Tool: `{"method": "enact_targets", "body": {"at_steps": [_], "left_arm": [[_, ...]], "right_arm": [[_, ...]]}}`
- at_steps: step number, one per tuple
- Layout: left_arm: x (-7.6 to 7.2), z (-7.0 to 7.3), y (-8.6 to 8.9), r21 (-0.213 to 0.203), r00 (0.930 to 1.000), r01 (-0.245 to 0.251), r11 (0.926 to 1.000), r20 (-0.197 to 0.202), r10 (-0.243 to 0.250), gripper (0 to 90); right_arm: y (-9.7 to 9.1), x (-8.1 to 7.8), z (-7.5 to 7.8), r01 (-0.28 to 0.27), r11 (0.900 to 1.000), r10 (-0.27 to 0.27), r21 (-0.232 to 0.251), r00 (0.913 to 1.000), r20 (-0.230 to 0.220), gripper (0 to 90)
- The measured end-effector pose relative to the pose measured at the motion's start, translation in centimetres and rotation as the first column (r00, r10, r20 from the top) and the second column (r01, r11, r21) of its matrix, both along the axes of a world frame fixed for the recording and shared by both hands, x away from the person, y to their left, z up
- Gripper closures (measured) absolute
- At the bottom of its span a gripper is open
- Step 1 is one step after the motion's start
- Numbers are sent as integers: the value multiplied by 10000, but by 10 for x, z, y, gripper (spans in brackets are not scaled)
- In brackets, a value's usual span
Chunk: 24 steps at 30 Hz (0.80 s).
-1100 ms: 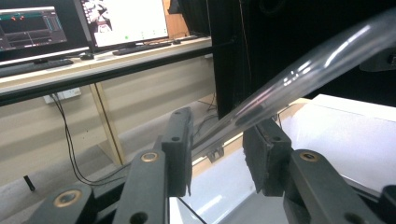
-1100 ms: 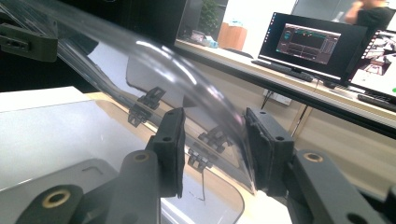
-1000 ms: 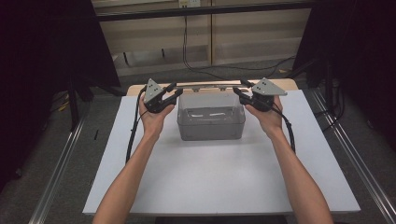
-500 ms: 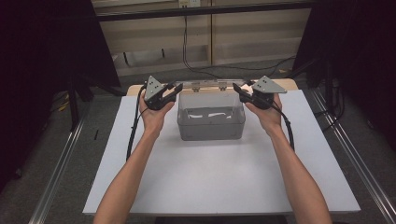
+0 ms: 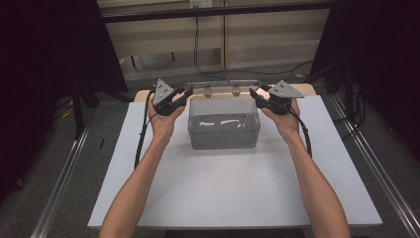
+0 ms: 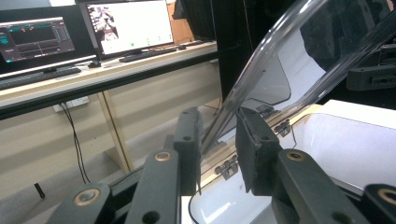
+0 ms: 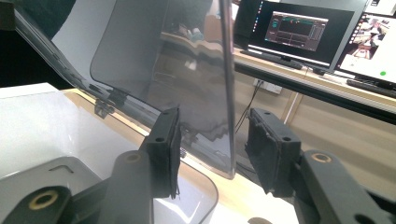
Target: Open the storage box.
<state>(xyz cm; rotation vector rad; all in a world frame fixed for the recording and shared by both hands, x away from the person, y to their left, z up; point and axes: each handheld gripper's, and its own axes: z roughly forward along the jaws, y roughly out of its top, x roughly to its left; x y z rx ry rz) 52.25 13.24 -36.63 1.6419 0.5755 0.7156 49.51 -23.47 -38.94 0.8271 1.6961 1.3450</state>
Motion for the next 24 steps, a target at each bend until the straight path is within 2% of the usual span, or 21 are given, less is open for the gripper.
{"method": "enact_targets", "body": {"at_steps": [2, 7, 9, 12, 14, 21, 24], "left_arm": [[1, 0, 0, -1, 10000, -29, 10000, 30, 29, 715], [4, 2, -1, -79, 10000, -81, 9999, 9, 81, 721], [5, 2, 0, -18, 10000, -90, 10000, 23, 90, 727], [6, 4, -1, 56, 9999, -149, 9999, 37, 149, 733], [7, 6, -1, 241, 10000, -95, 9997, 32, 94, 737], [10, 6, 0, 162, 10000, -54, 9999, -17, 54, 741], [11, 6, 0, 104, 10000, -78, 9999, -24, 79, 746]], "right_arm": [[-1, 3, 0, -55, 10000, 54, -60, 9998, -168, 530], [1, 9, 2, -64, 10000, 63, -55, 9998, -191, 537], [0, 12, 1, -15, 9999, 12, -138, 9996, -273, 535], [-1, 18, -2, -9, 10000, 8, -18, 9991, -418, 544], [1, 21, -2, -79, 10000, 76, -57, 9990, -442, 551], [7, 26, -4, -183, 9997, 189, 150, 9989, -418, 615], [6, 27, -6, -163, 9990, 182, 418, 9988, -465, 615]]}}
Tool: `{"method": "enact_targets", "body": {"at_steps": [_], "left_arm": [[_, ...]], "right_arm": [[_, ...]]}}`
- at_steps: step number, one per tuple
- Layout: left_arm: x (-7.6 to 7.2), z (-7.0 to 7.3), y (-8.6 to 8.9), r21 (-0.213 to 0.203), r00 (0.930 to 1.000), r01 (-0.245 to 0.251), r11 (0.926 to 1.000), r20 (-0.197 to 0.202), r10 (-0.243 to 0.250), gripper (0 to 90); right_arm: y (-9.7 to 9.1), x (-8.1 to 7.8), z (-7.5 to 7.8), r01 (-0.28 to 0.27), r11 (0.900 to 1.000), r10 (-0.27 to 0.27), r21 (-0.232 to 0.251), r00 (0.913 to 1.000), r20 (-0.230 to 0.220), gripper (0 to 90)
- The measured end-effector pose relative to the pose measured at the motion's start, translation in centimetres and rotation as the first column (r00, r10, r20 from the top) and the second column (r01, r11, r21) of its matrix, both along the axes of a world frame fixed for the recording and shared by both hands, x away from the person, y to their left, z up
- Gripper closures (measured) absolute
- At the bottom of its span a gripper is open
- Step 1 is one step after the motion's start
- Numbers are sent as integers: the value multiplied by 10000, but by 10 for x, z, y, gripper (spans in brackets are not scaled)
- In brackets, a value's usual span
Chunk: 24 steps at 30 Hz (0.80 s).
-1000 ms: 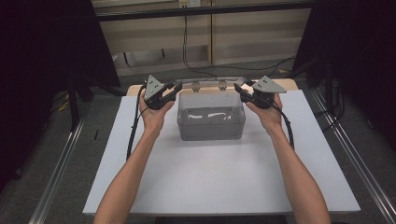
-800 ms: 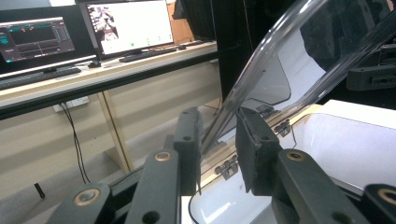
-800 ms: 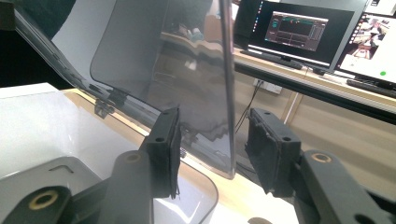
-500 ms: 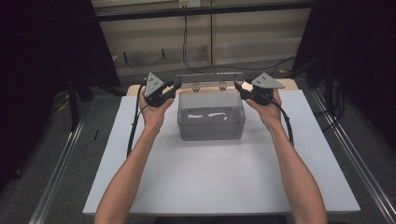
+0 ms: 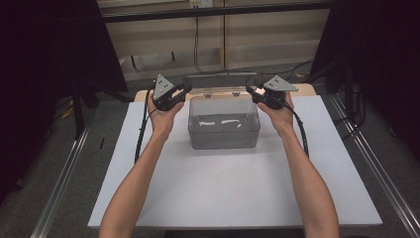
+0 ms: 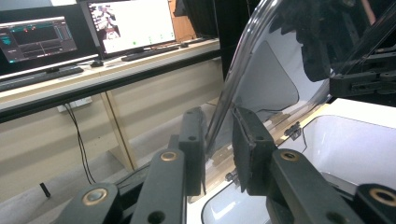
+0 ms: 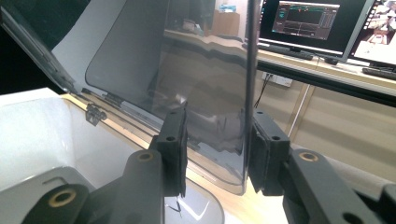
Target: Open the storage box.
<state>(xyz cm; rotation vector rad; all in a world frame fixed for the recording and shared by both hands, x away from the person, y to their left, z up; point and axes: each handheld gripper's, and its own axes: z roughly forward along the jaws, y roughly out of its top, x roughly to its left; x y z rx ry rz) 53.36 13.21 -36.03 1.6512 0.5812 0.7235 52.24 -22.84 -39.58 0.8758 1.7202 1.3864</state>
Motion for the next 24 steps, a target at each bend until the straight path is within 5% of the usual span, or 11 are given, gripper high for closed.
{"method": "enact_targets", "body": {"at_steps": [10, 24], "left_arm": [[9, -13, 4, 206, 9982, -347, 9992, -489, 356, 646], [28, -34, 2, 177, 9950, -491, 9986, -866, 505, 687]], "right_arm": [[0, 3, 0, 13, 10000, -14, 73, 10000, 23, 615], [1, 7, 2, 105, 9999, -105, 95, 9999, -32, 616]]}}
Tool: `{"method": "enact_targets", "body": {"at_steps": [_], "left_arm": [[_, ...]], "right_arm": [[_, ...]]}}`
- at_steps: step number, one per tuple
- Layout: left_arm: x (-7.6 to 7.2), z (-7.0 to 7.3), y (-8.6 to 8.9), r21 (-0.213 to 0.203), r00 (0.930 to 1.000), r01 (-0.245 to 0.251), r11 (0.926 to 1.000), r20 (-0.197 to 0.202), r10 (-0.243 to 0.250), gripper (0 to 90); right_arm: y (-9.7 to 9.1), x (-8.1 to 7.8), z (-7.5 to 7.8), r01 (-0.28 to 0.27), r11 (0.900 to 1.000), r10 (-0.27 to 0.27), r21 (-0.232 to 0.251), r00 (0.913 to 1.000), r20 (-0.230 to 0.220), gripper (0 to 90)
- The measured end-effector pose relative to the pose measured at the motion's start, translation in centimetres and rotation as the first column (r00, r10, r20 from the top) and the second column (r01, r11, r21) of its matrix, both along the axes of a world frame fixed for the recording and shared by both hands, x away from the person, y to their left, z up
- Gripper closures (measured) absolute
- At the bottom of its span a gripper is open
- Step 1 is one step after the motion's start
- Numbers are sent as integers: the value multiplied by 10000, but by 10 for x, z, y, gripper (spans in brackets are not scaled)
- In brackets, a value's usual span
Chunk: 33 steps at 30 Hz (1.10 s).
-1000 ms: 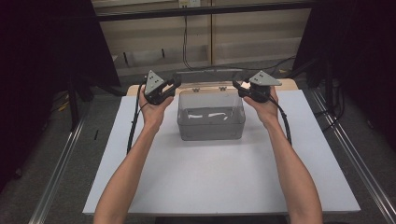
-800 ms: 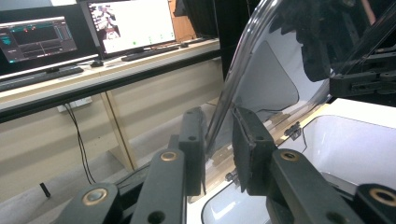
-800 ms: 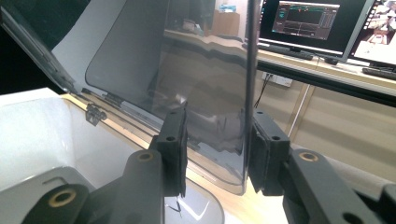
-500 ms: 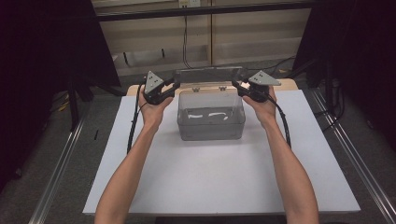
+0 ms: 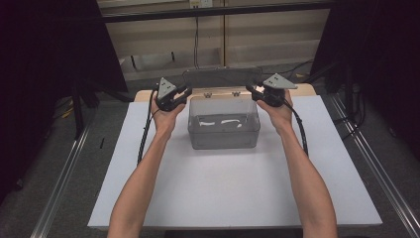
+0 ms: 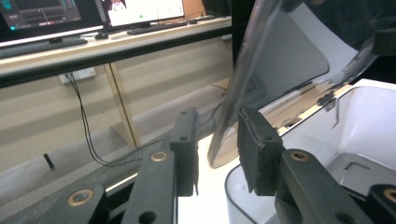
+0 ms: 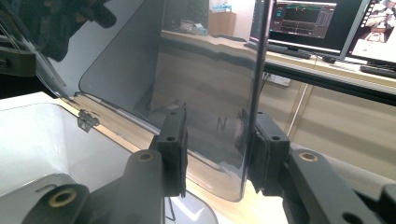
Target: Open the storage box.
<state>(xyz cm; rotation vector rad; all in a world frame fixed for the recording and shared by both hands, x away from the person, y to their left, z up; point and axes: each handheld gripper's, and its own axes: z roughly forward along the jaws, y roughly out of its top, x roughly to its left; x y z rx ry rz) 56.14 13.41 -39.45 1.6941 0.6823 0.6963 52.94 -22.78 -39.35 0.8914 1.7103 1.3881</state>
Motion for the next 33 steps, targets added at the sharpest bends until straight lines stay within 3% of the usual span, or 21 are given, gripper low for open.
{"method": "enact_targets", "body": {"at_steps": [12, 16, 20, 26, 33], "left_arm": [[8, -2, -9, 276, 9991, 400, 9988, -173, -395, 713], [10, -4, -13, 215, 9997, 186, 9996, -174, -183, 717], [10, -1, -13, 488, 9997, 176, 9987, -174, -168, 736], [13, -2, -13, 279, 9997, 194, 9994, -174, -189, 751], [14, -2, -13, 151, 9996, 180, 9997, -232, -176, 754]], "right_arm": [[0, 2, 2, -13, 10000, 12, -87, 10000, -25, 619], [0, 3, 1, -36, 9999, 36, -126, 10000, -45, 625], [-2, 5, -1, 83, 9999, -84, -71, 9999, -116, 597], [-12, 9, -12, 211, 9998, -209, 21, 9975, -668, 584], [-7, 12, -16, 66, 10000, -65, 1, 9977, -677, 611]]}}
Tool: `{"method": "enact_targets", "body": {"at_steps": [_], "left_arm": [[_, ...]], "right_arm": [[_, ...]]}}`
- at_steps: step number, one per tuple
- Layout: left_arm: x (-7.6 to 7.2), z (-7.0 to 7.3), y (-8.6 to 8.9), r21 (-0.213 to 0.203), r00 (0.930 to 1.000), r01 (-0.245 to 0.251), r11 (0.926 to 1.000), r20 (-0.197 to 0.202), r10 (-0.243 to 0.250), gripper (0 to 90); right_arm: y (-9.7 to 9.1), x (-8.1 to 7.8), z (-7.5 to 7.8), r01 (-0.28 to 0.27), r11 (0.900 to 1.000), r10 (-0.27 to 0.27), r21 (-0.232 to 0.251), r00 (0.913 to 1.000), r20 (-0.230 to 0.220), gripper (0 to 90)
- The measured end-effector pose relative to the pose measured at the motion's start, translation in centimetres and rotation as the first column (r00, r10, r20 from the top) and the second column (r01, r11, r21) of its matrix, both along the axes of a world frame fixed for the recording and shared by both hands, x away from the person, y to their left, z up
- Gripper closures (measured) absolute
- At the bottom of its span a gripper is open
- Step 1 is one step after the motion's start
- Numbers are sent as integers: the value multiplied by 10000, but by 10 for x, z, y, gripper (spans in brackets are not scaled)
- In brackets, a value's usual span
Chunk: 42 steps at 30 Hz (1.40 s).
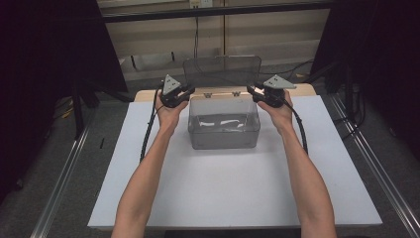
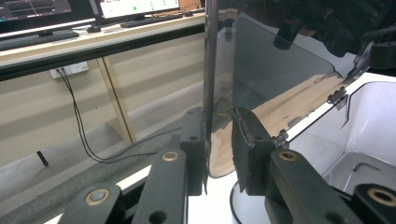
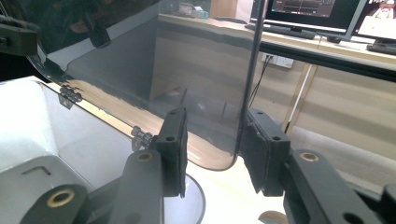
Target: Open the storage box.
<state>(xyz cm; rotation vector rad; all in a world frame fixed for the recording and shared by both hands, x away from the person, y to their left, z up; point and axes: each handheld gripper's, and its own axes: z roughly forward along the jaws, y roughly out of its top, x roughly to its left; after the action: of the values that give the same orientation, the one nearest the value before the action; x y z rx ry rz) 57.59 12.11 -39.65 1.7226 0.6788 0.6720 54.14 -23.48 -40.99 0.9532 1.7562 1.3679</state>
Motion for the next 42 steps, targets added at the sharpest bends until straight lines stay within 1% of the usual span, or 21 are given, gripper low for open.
{"method": "enact_targets", "body": {"at_steps": [2, 4, 6, 8, 10, 11, 12, 14, 15, 17, 21, 22, 23, 24, 25, 28, 34, 35, 36, 39, 42], "left_arm": [[0, 0, -1, -15, 10000, -29, 10000, 17, 29, 754], [1, 0, 1, 11, 10000, 29, 10000, 2, -29, 755], [1, 0, 0, -61, 10000, -41, 10000, 1, 41, 755], [2, -1, 1, 6, 10000, -23, 10000, 3, 23, 755], [2, -1, 1, -38, 10000, -10, 10000, -33, 10, 754], [2, -1, 0, -153, 10000, 0, 9999, -38, 0, 753], [2, 0, 1, -32, 10000, 62, 10000, -50, -62, 752], [2, 0, 1, -13, 9999, 75, 10000, -76, -75, 755], [2, 0, 2, 131, 9999, 89, 9999, -102, -87, 756], [3, -2, 2, 40, 9999, 32, 10000, -138, -31, 752], [4, -6, 2, 135, 9997, 64, 9999, -217, -61, 744], [5, -6, 2, 268, 9997, 21, 9996, -226, -15, 745], [5, -7, 2, 295, 9995, 15, 9996, -316, -6, 745], [5, -9, 2, 447, 9992, 32, 9990, -391, -14, 746], [5, -11, 0, 330, 9992, -42, 9994, -401, 55, 743], [6, -11, -1, 257, 9991, -128, 9996, -390, 138, 742], [9, -12, 0, 203, 9992, -111, 9997, -385, 119, 759], [8, -12, 0, 242, 9989, -278, 9993, -381, 287, 759], [10, -12, 0, 168, 9991, -117, 9998, -403, 124, 756], [10, -12, 0, 250, 9991, -91, 9996, -419, 102, 749], [12, -11, 0, 176, 9987, -82, 9998, -492, 90, 744]], "right_arm": [[1, 0, -1, -76, 10000, 76, 4, 10000, 31, 613], [2, 1, 0, -22, 10000, 22, -29, 10000, 56, 632], [1, 1, 0, 44, 9999, -45, 127, 10000, 84, 652], [1, 2, 0, 63, 9998, -64, 164, 10000, 76, 669], [1, 2, 0, 82, 9998, -84, 204, 9999, 91, 696], [0, 2, 0, 110, 9996, -112, 245, 9999, 100, 715], [0, 2, 0, 143, 9996, -145, 251, 9999, 80, 721], [0, 3, 0, 150, 9996, -152, 258, 9998, 97, 721], [0, 3, -1, 133, 9994, -135, 305, 9999, 80, 722], [0, 3, 0, 171, 9995, -173, 270, 9998, 46, 722], [0, 4, 0, 145, 9995, -146, 266, 9999, 23, 723], [0, 4, 1, 138, 9996, -138, 255, 9999, 2, 723], [0, 4, 1, 148, 9995, -148, 264, 9999, 1, 723], [0, 5, 0, 174, 9995, -174, 281, 9998, -13, 722], [0, 5, 0, 171, 9991, -172, 386, 9999, 17, 722], [0, 7, 0, 200, 9987, -201, 474, 9998, 17, 720], [1, 9, 1, 257, 9990, -255, 365, 9997, -55, 713], [1, 9, 1, 276, 9991, -274, 325, 9996, -71, 710], [2, 10, 2, 287, 9991, -284, 315, 9996, -92, 706], [2, 11, 2, 282, 9993, -280, 252, 9996, -90, 699], [3, 12, 1, 330, 9992, -328, 243, 9994, -91, 690]]}}
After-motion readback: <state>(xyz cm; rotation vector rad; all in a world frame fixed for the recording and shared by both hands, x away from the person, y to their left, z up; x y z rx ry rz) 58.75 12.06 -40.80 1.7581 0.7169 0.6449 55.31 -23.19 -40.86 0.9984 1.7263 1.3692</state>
